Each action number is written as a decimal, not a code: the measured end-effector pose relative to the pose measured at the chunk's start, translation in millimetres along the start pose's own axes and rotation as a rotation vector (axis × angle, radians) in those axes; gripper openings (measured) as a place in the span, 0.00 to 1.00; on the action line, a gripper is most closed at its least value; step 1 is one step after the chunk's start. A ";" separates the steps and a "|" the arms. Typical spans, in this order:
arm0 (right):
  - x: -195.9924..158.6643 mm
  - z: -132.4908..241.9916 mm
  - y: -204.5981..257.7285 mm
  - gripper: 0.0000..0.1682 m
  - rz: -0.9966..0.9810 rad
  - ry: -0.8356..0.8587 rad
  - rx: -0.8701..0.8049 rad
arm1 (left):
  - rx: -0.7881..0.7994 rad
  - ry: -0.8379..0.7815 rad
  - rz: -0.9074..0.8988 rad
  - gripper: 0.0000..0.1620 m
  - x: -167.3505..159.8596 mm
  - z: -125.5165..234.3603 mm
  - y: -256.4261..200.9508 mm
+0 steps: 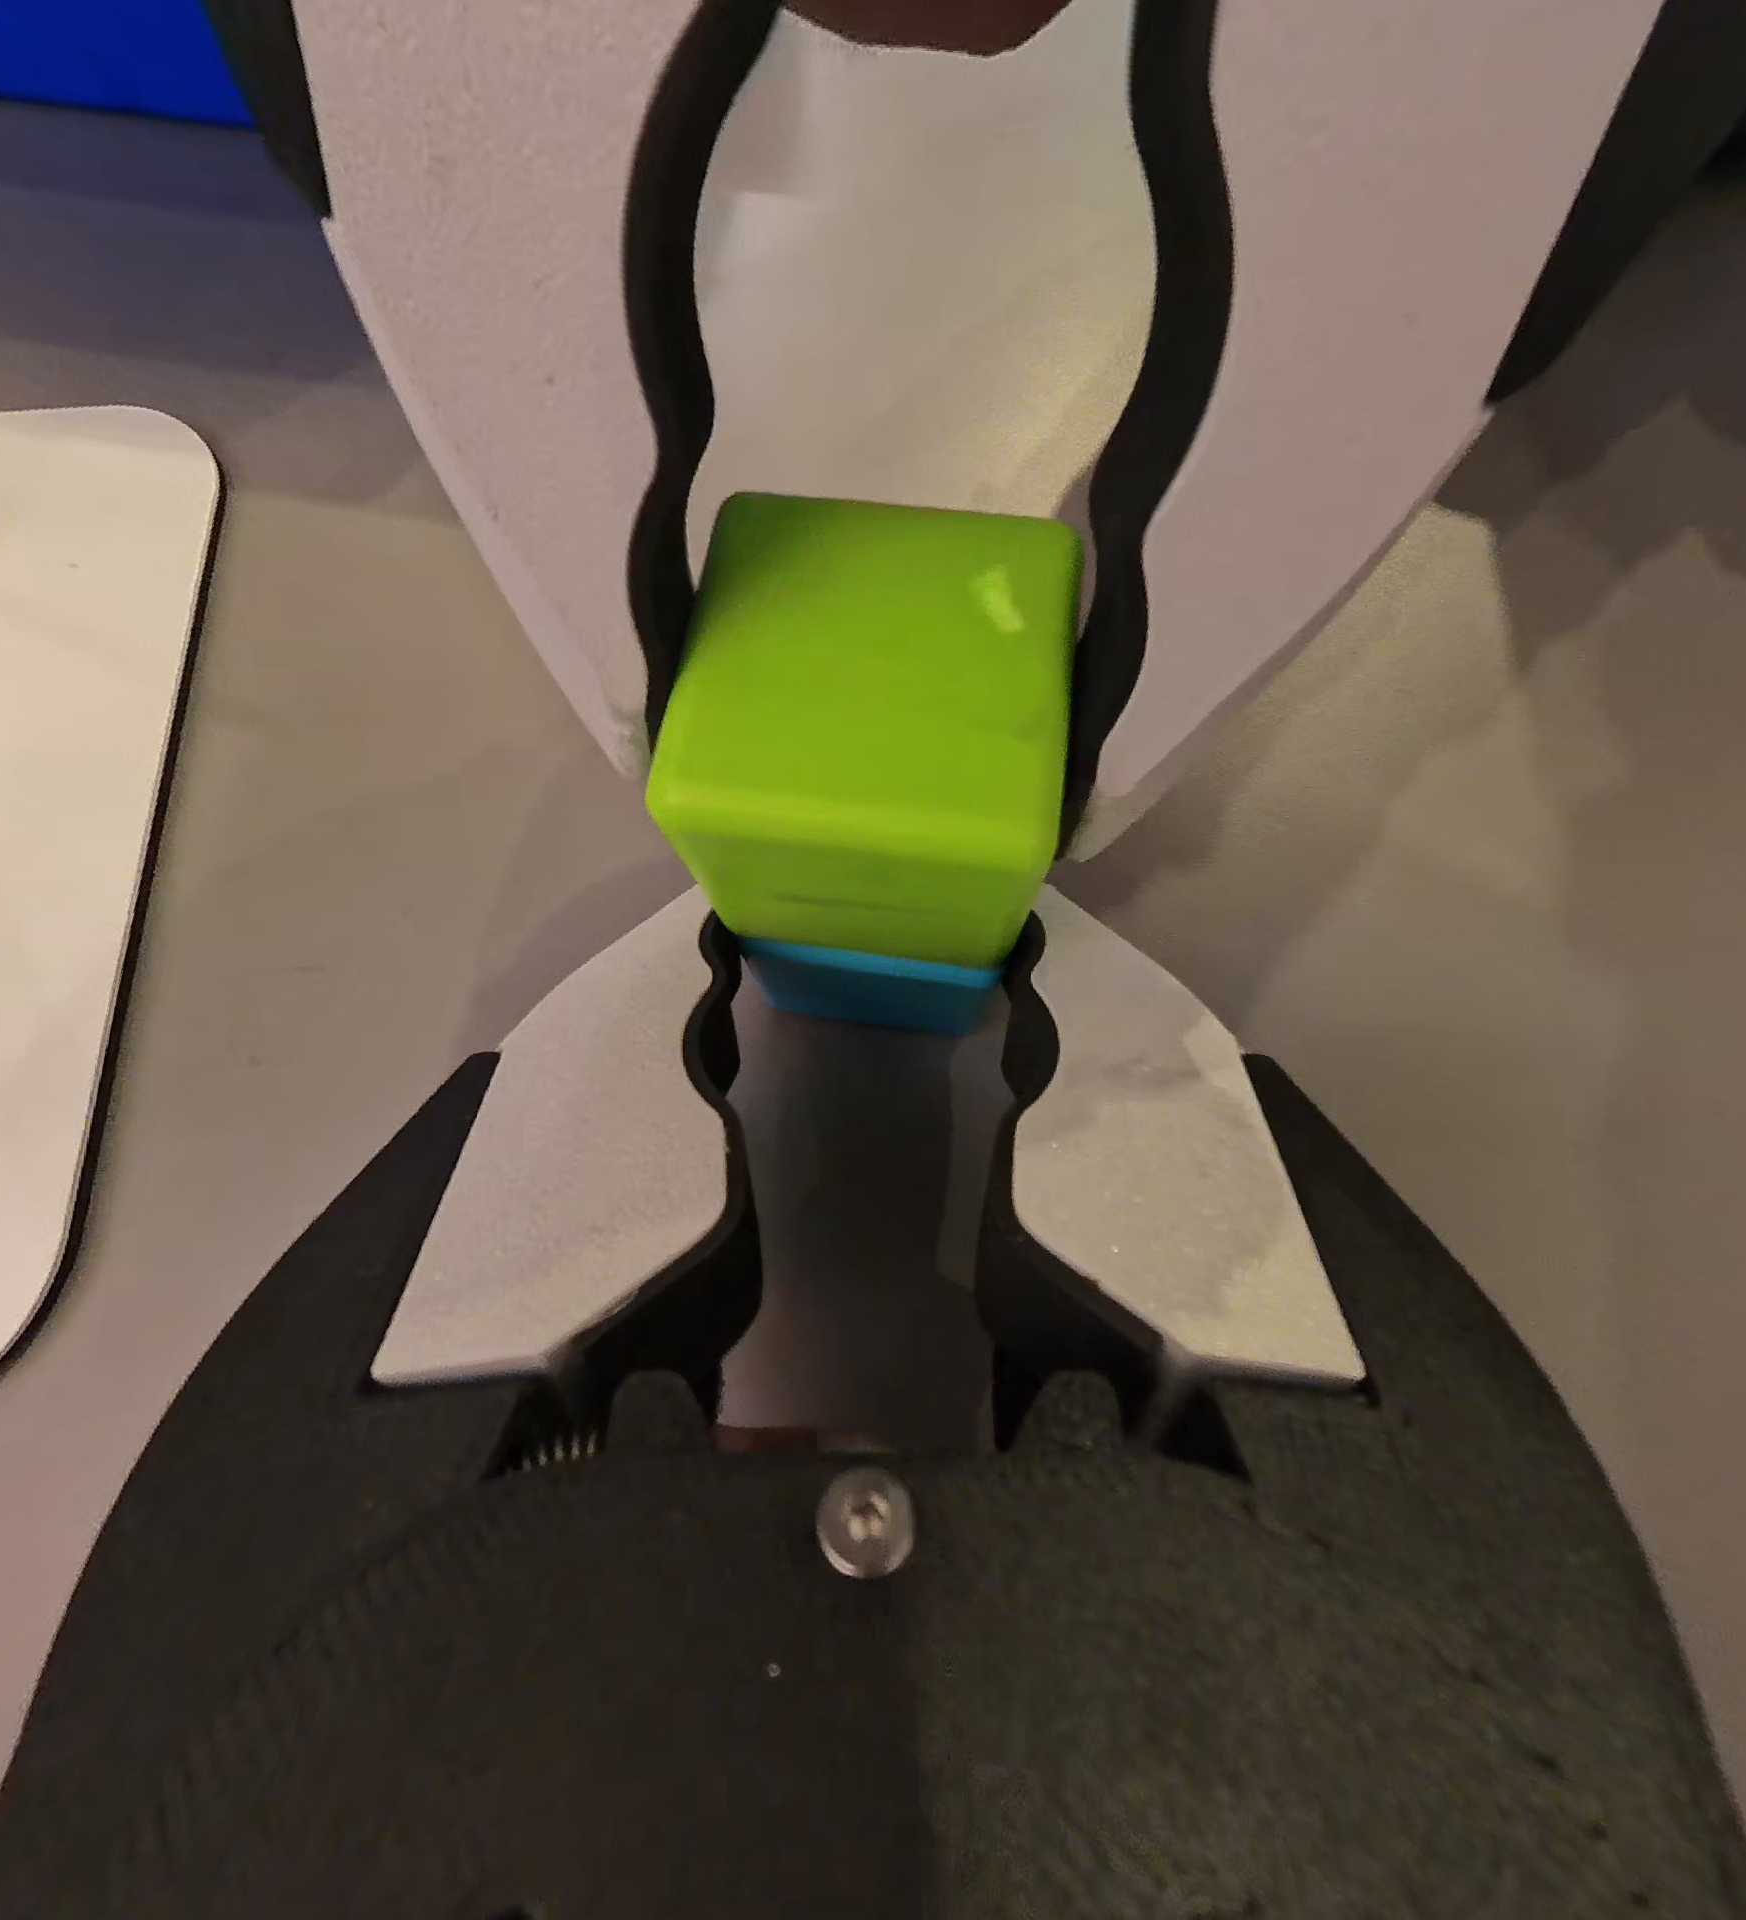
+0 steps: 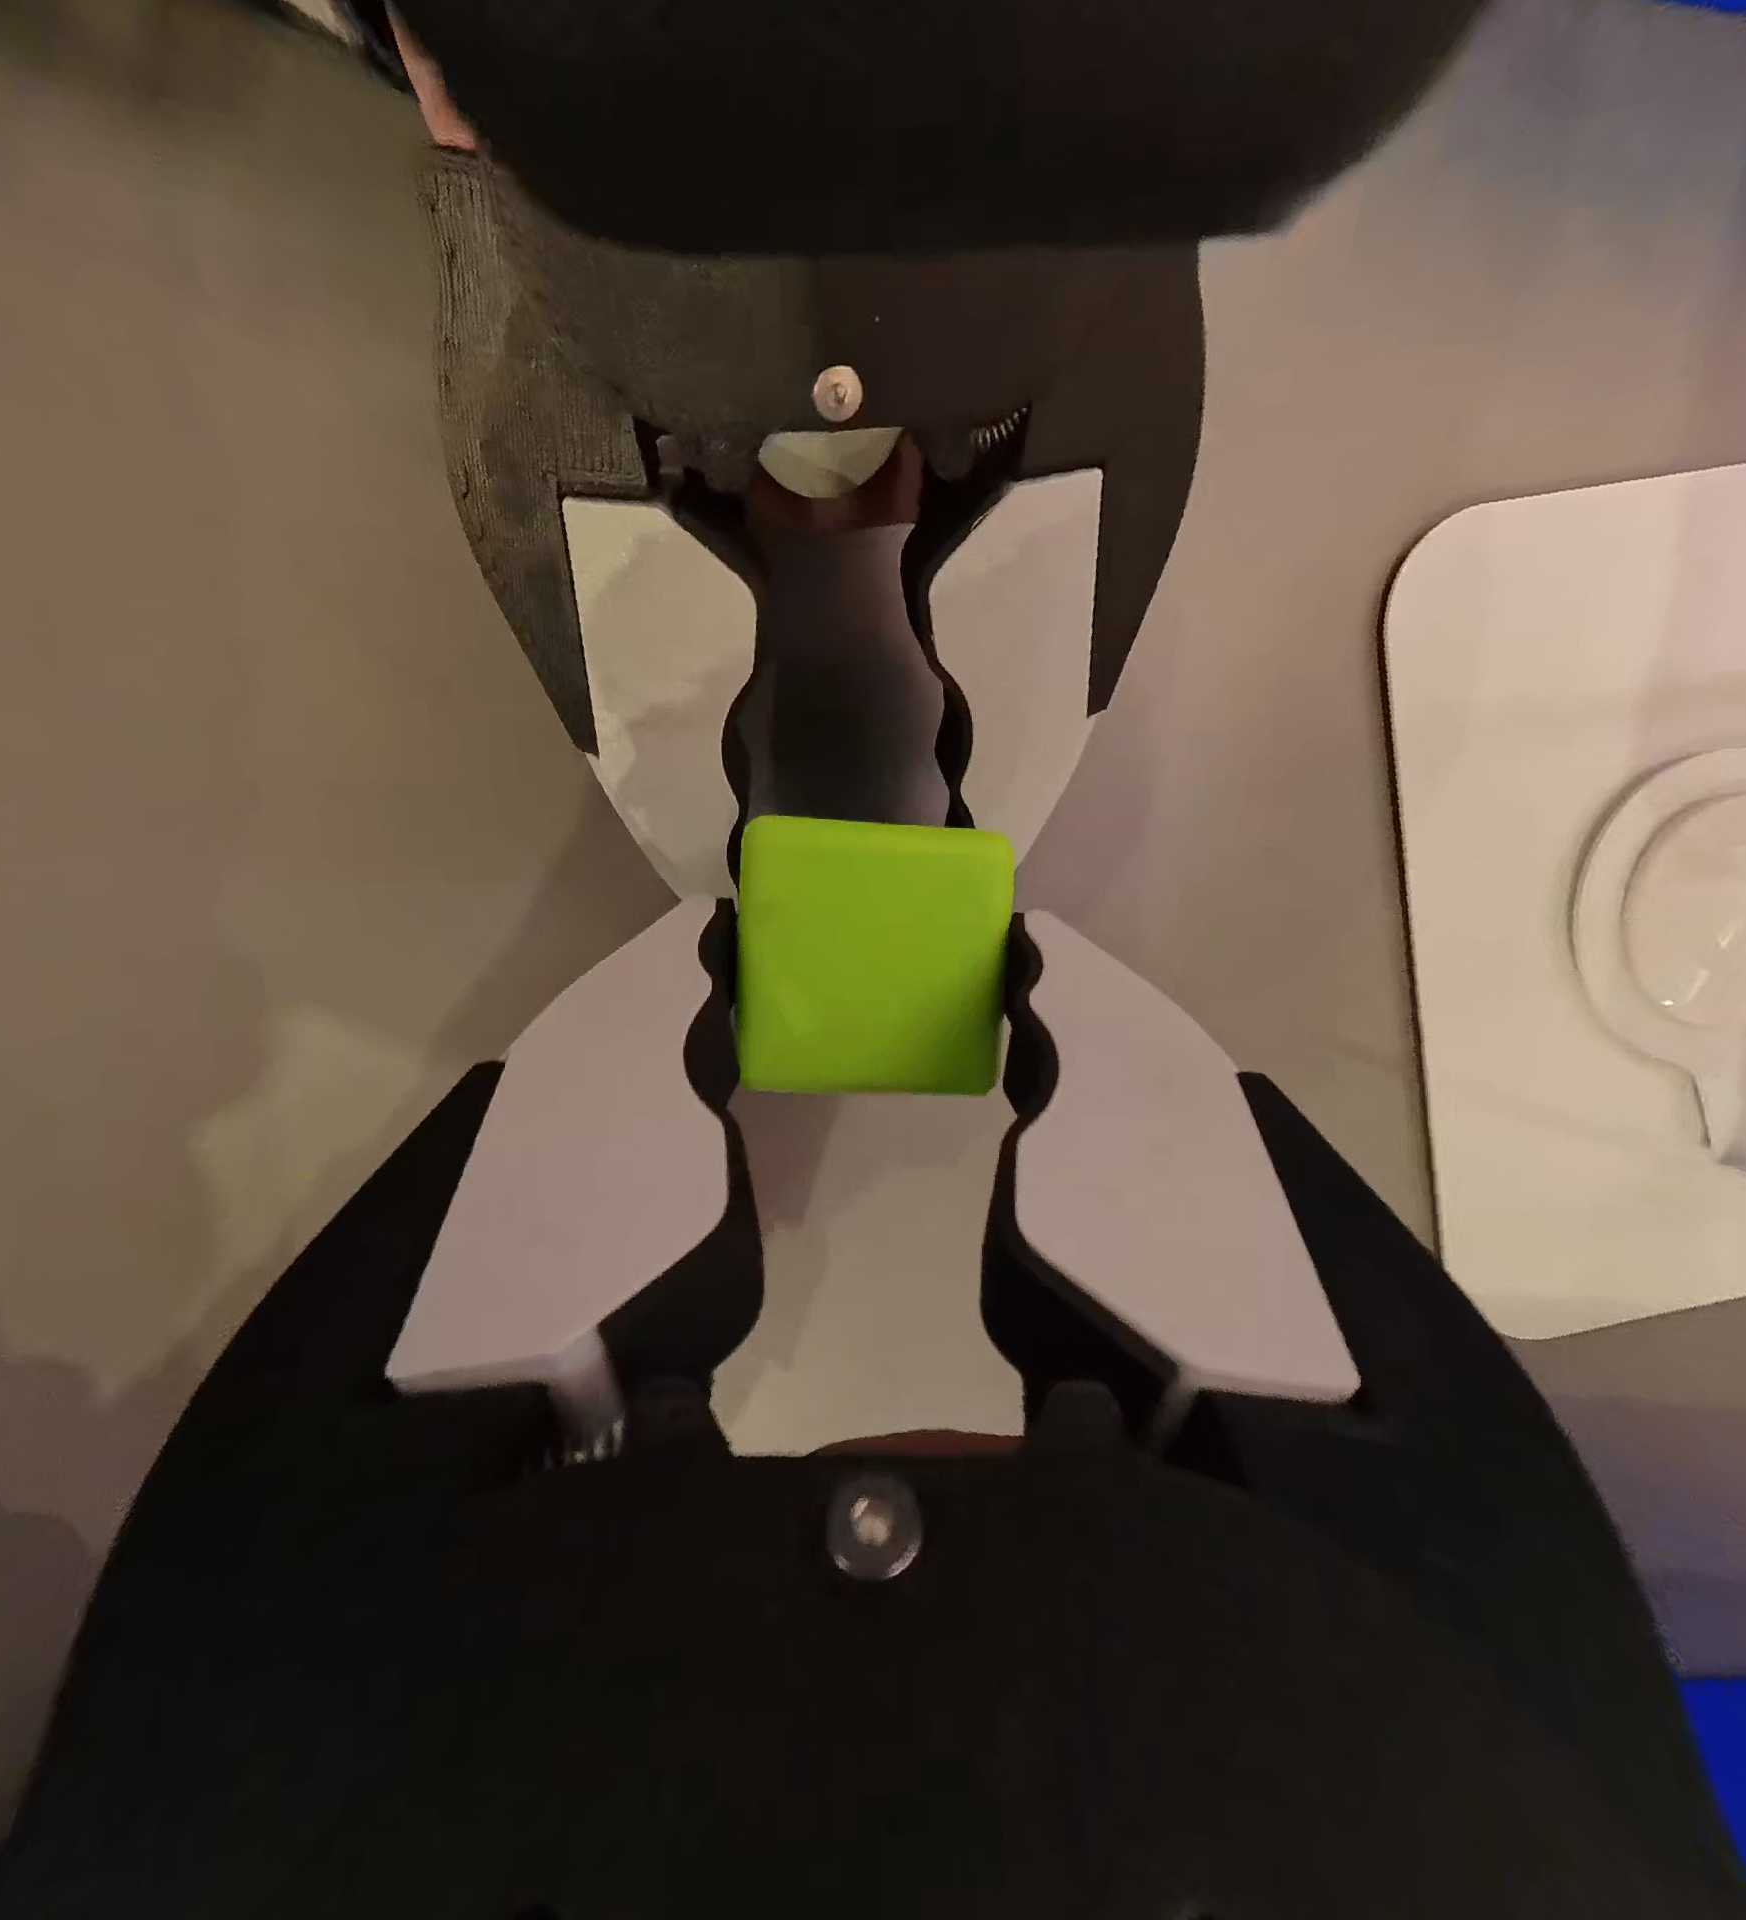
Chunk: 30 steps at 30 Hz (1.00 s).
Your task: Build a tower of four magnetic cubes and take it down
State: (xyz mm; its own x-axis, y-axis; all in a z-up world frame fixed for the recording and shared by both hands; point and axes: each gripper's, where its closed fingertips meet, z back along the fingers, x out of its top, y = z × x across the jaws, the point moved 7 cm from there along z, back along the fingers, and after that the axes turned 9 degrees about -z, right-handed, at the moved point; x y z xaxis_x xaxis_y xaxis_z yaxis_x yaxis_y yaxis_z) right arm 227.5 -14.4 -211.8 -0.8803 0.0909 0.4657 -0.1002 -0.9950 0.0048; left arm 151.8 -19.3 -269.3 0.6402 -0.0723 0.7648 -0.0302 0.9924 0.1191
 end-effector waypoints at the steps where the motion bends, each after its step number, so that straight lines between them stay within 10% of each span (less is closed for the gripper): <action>1: 0.6 0.8 -1.5 0.30 -0.021 -0.018 0.021 | -0.001 -0.001 -0.002 0.30 0.0 0.2 -0.3; 10: 1.2 103.2 -31.6 0.29 -0.145 -0.361 -0.100 | 0.005 0.001 -0.007 0.30 0.3 -0.3 -0.2; 17: -80.5 201.7 -86.7 0.29 -0.346 -0.386 -0.520 | 0.005 0.001 -0.011 0.30 0.8 -0.9 -0.4; 30: -190.6 114.2 -168.6 0.30 -0.606 0.027 -0.401 | 0.002 0.000 -0.012 0.30 1.2 -1.2 -0.4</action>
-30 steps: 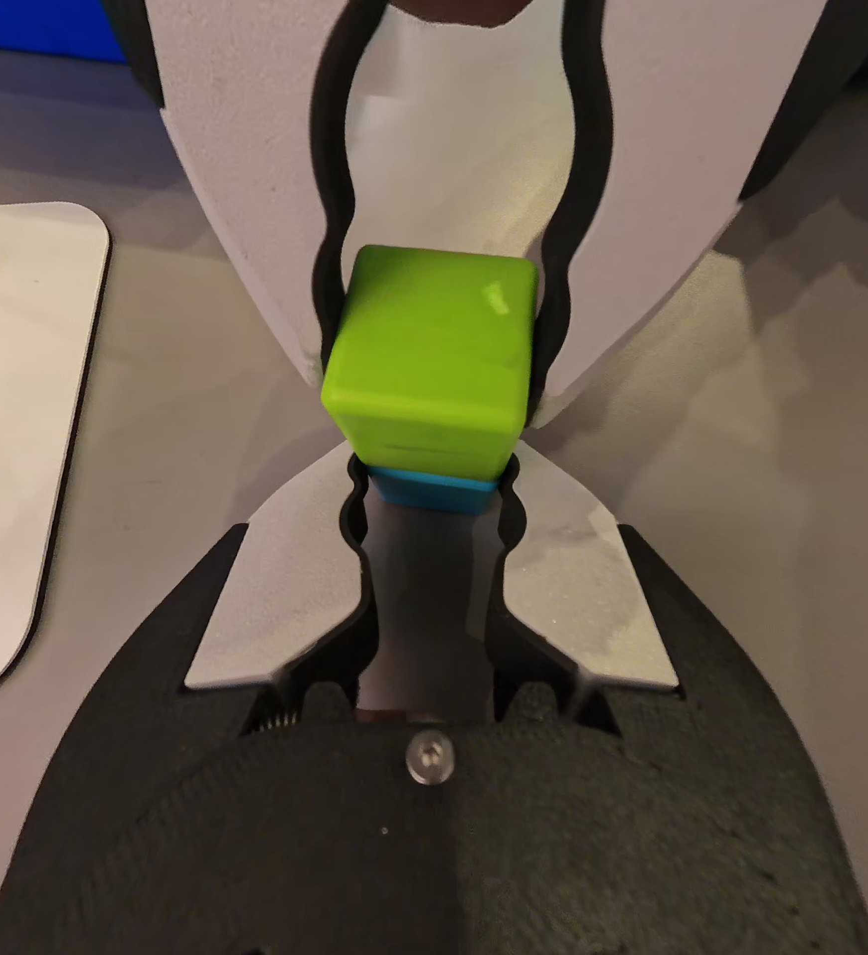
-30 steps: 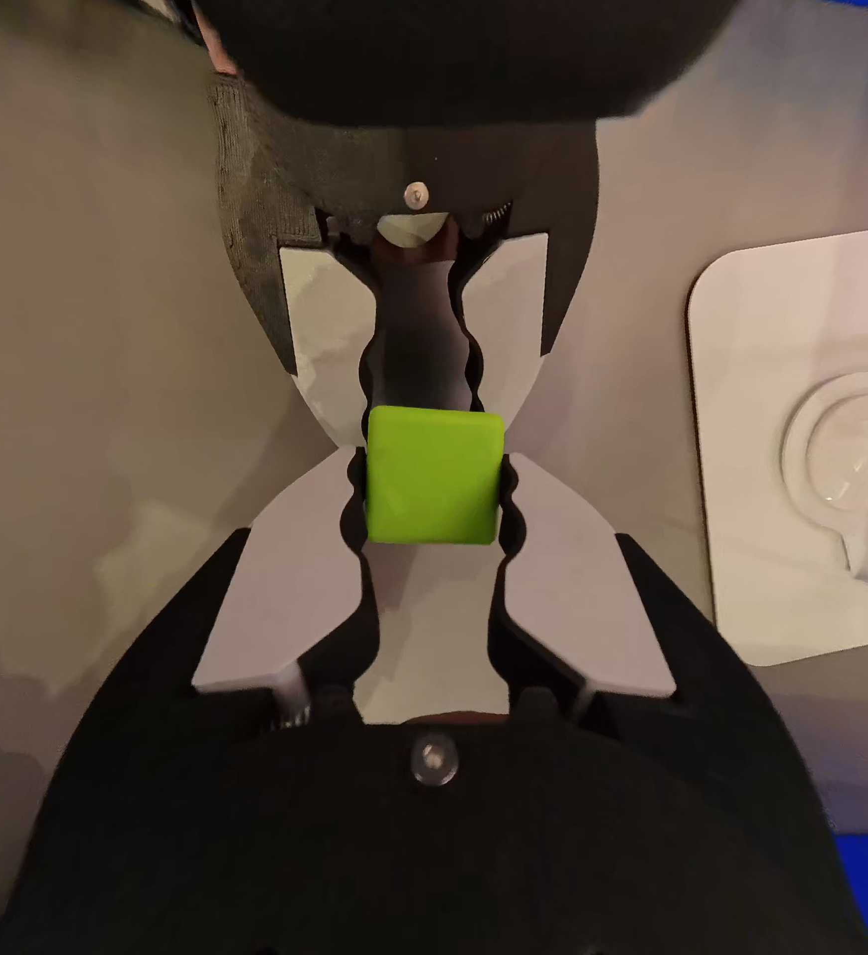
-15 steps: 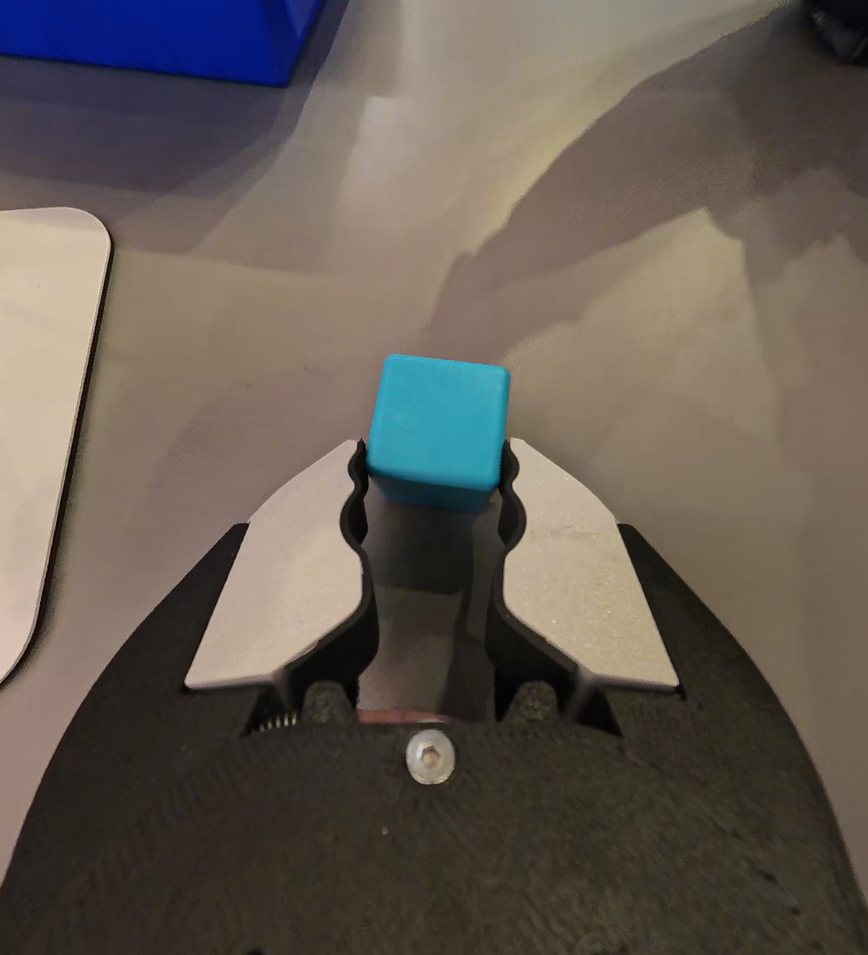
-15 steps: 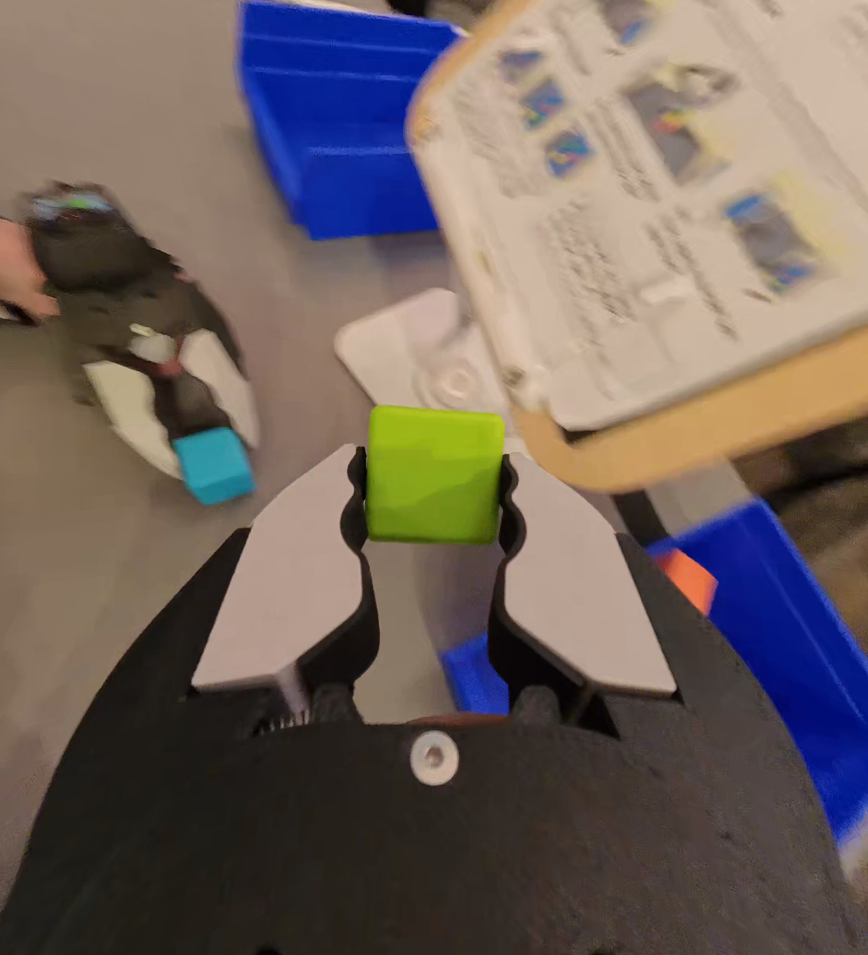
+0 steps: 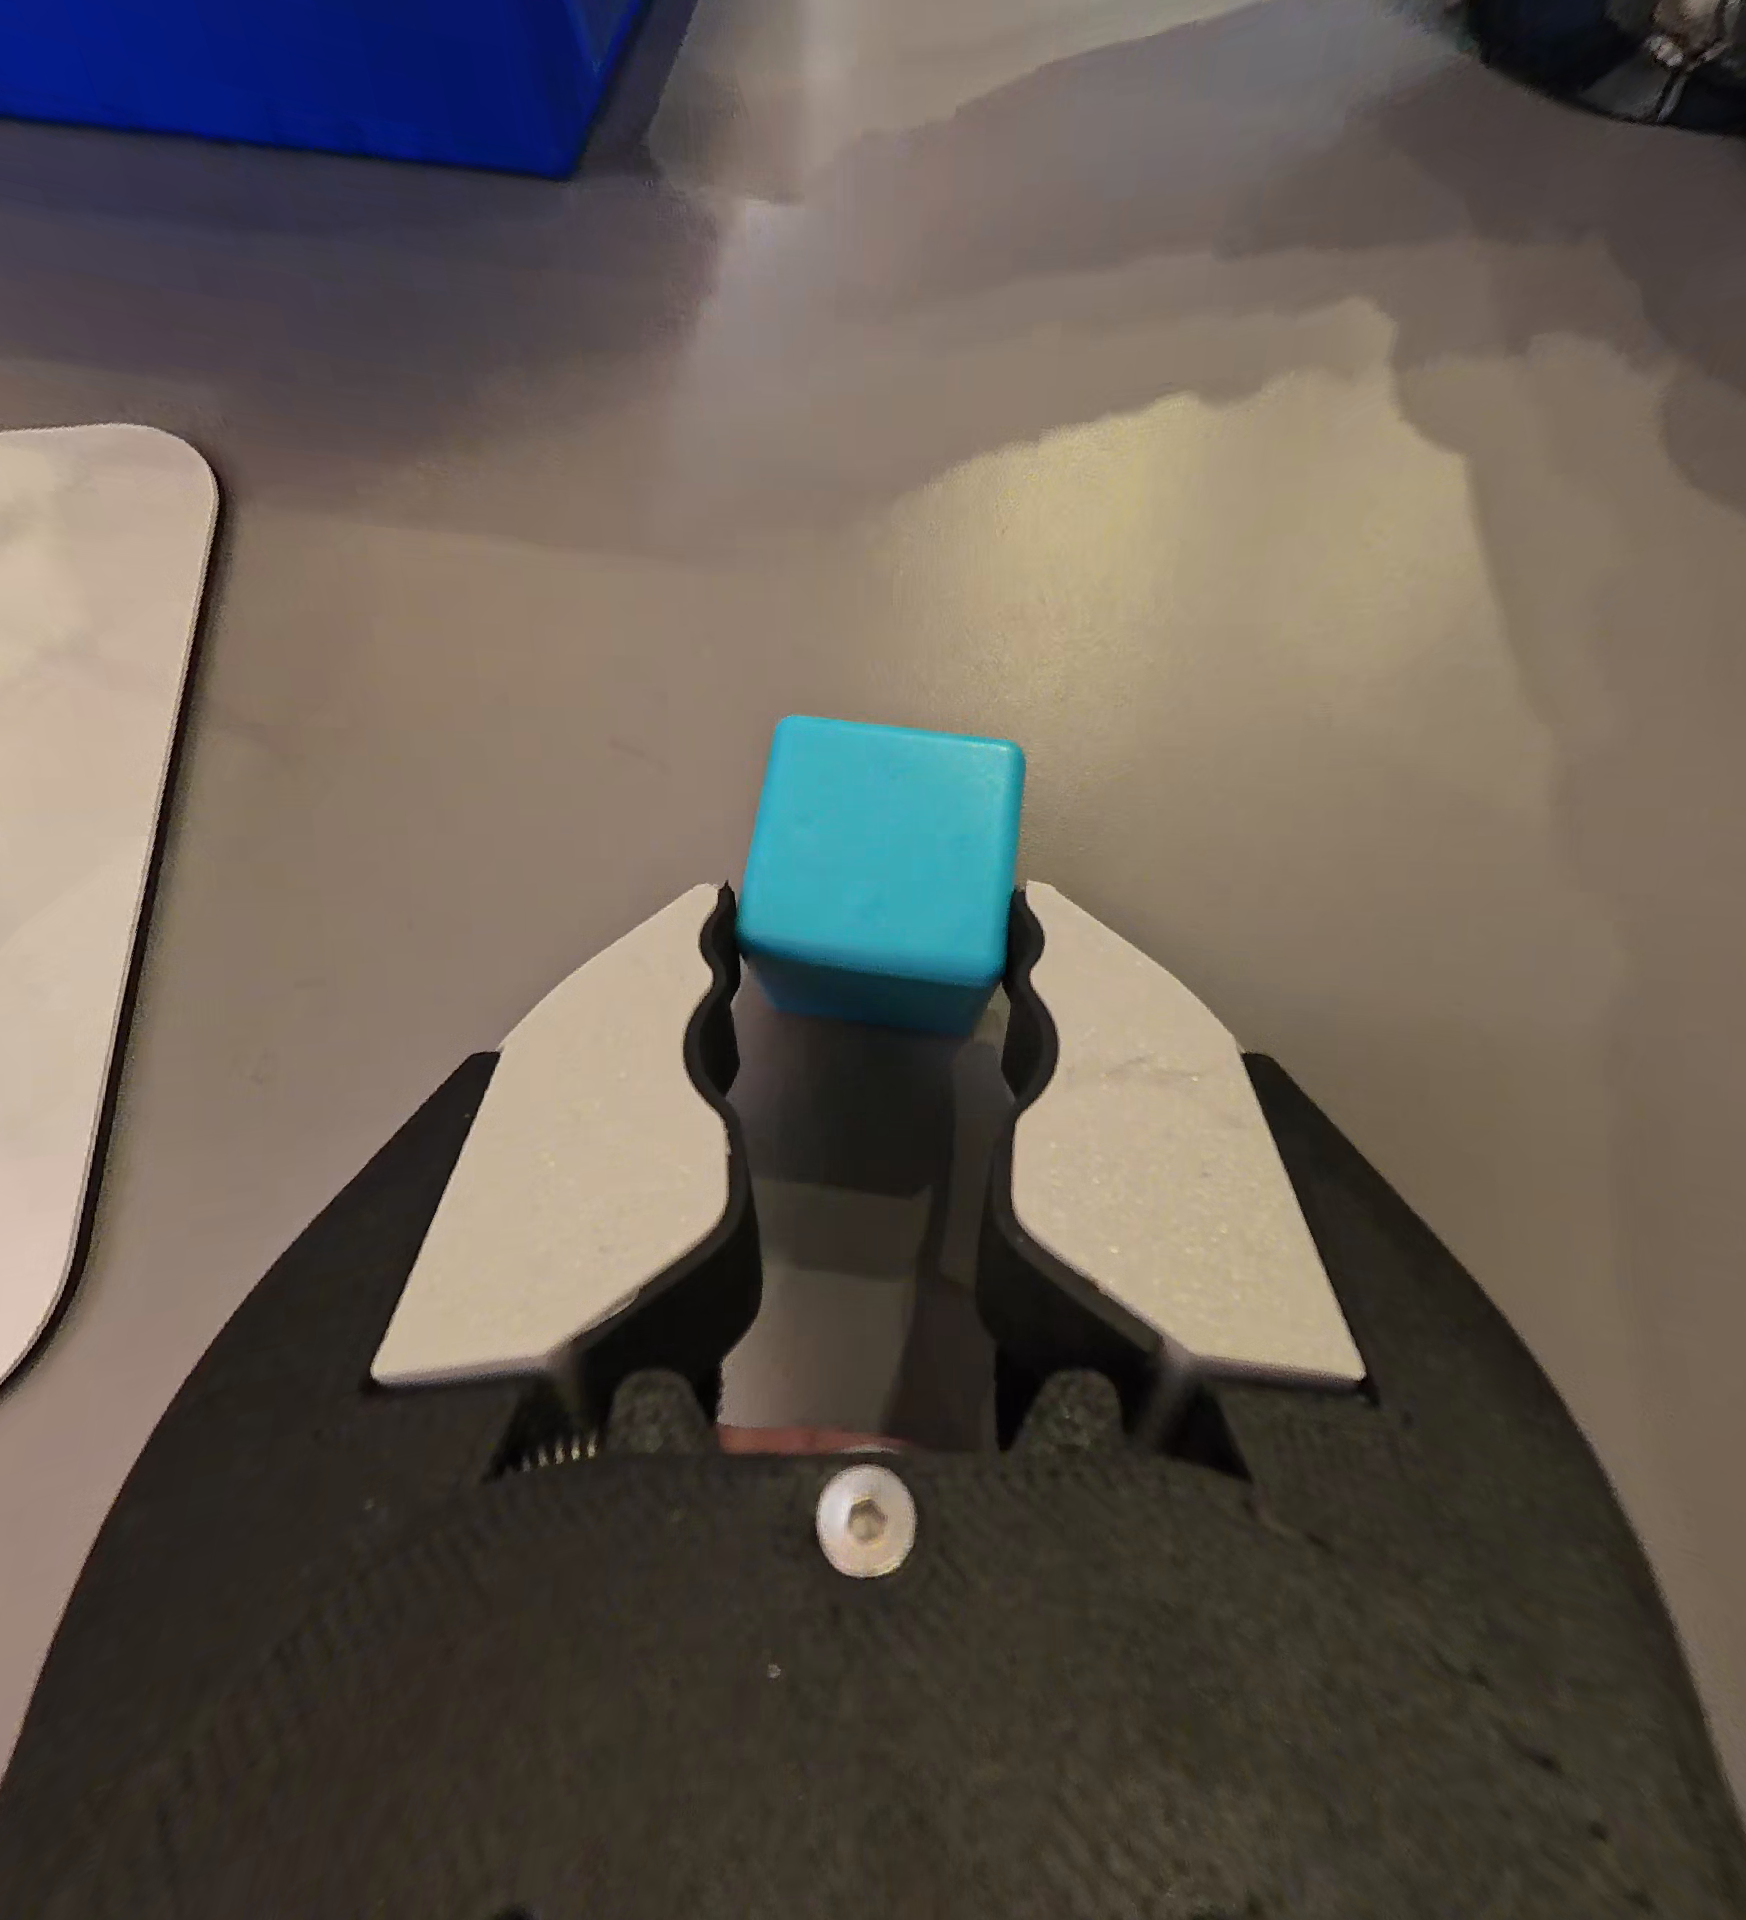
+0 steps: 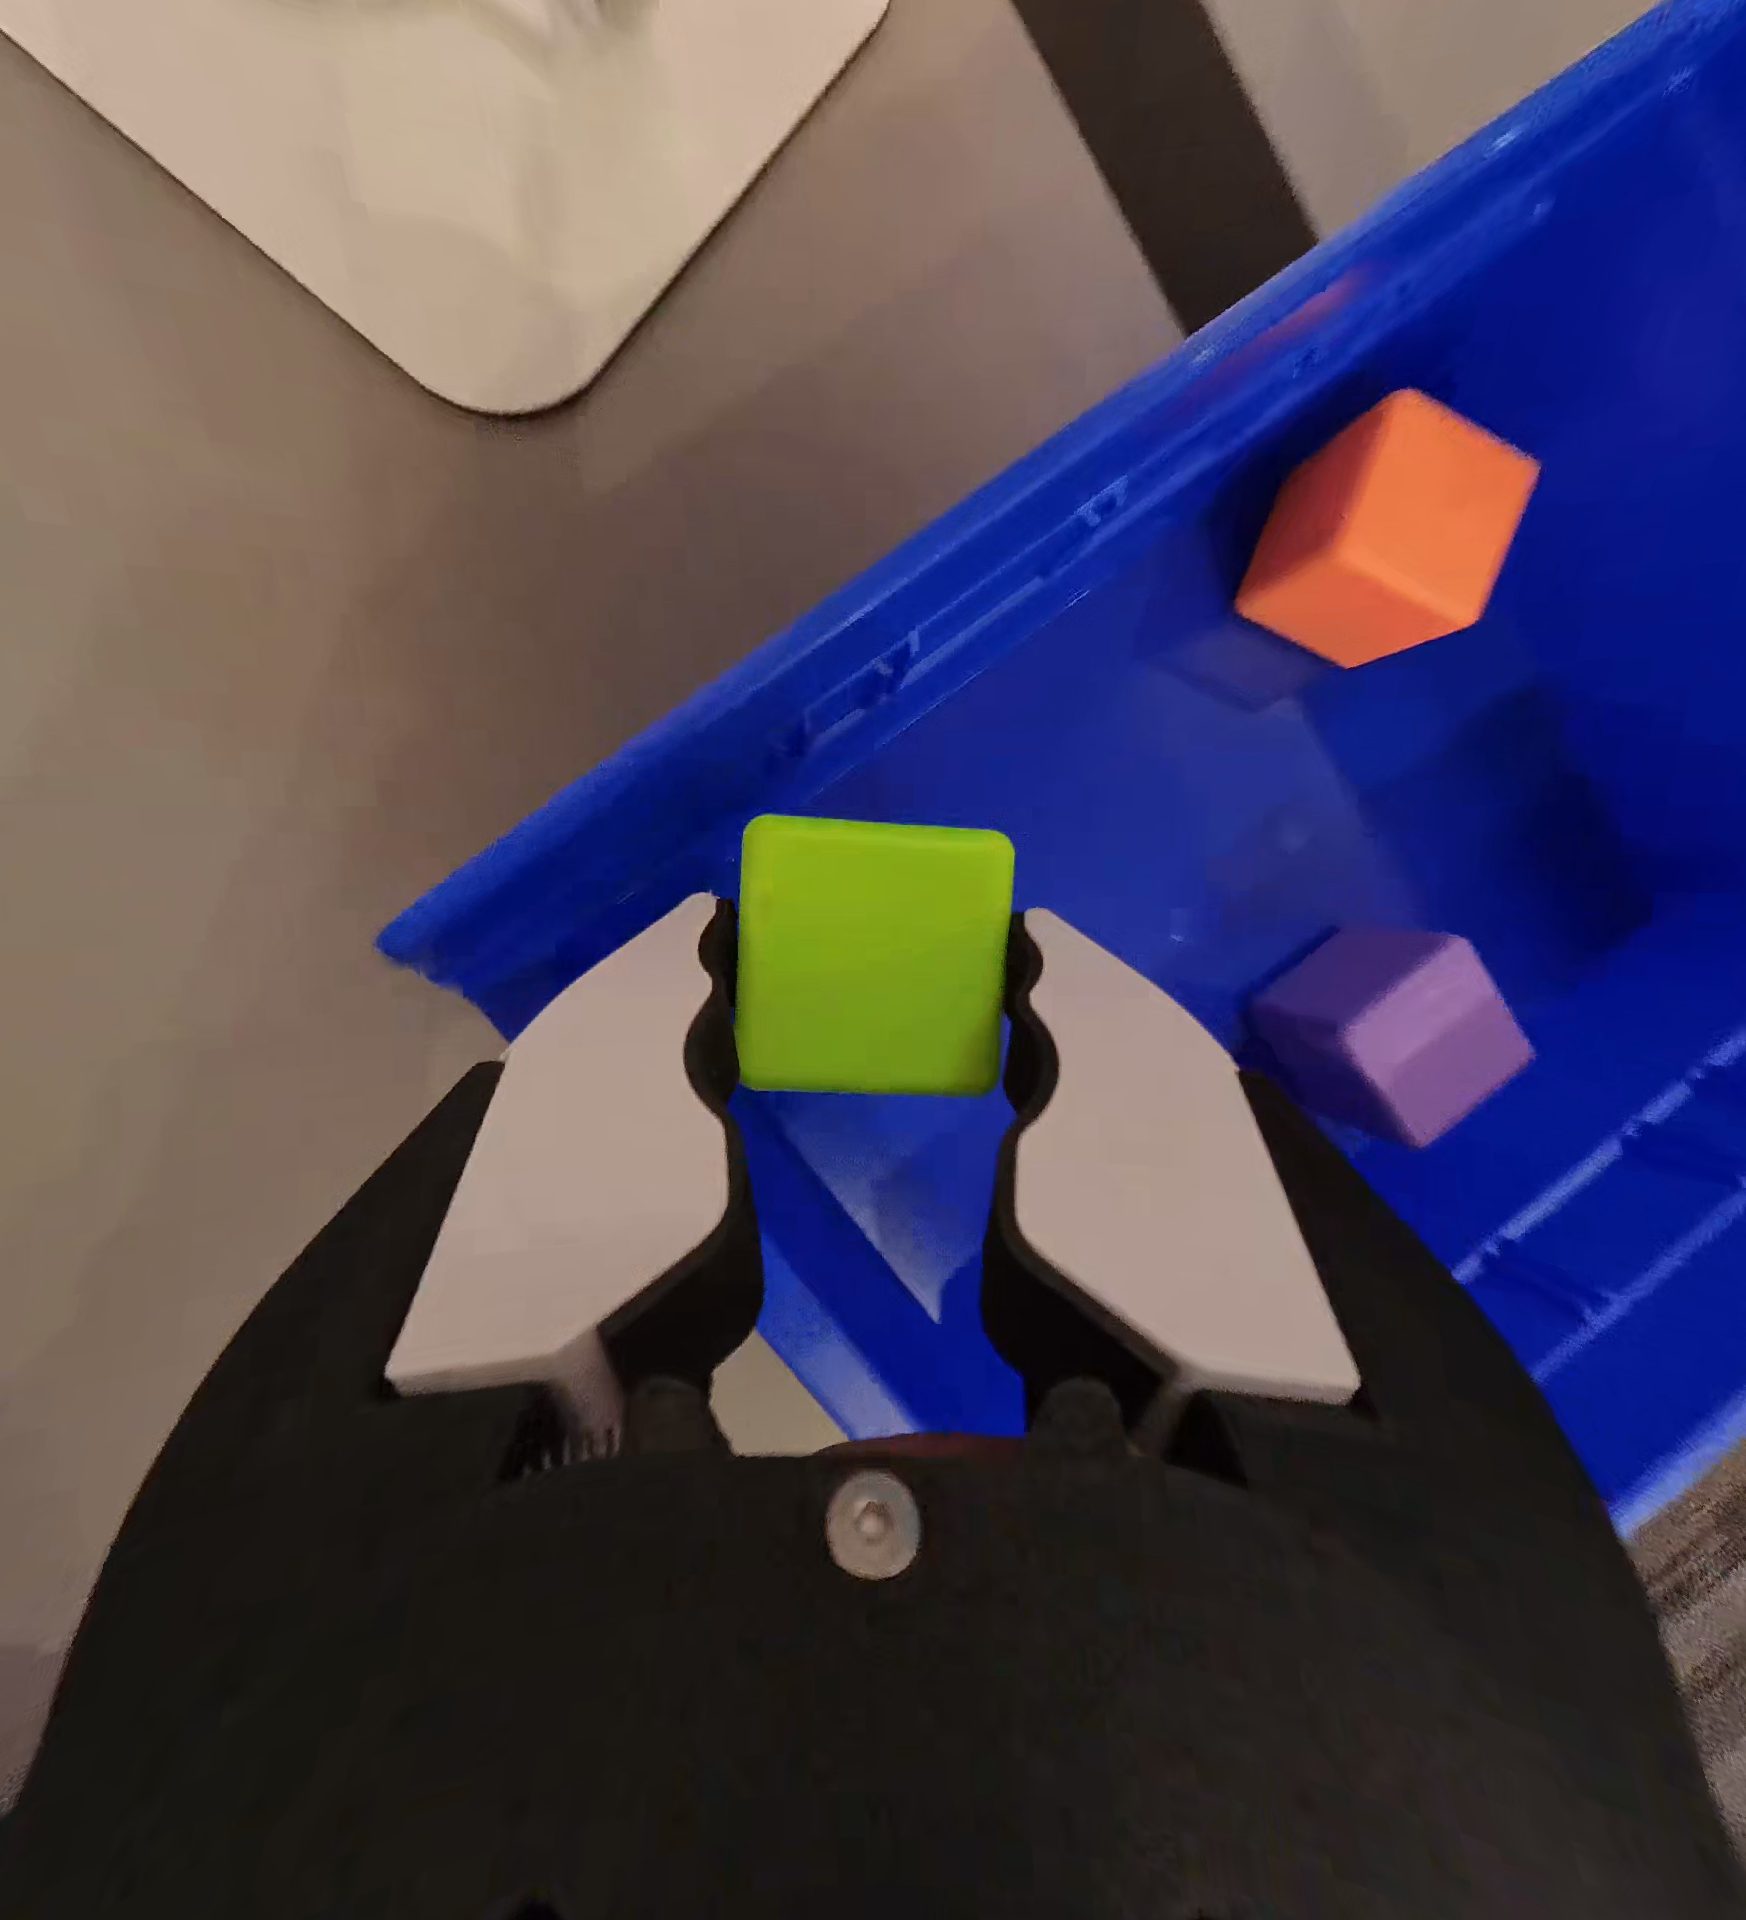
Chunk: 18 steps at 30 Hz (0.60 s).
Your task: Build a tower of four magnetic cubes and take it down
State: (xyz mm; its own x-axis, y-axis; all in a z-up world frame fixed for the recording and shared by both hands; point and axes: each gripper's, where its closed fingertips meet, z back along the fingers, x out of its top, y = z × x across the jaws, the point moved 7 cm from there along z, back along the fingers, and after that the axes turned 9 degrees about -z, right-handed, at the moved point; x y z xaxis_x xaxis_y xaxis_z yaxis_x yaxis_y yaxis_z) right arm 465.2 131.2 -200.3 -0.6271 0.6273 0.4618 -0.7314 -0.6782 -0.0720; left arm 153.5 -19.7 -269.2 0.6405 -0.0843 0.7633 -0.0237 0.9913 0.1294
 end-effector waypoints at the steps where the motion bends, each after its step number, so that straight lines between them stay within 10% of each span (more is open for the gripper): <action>1: -0.7 -8.3 -0.1 0.30 -0.001 0.018 0.002 | 0.000 0.000 0.000 0.30 0.0 0.0 -0.1; 10: -7.9 -45.6 -0.7 0.35 0.005 0.109 -0.008 | -0.001 0.000 -0.002 0.30 0.1 -0.1 -0.3; 18: 9.3 10.8 -3.3 0.36 0.006 -0.029 -0.146 | -0.001 0.000 -0.002 0.30 0.3 -0.2 -0.1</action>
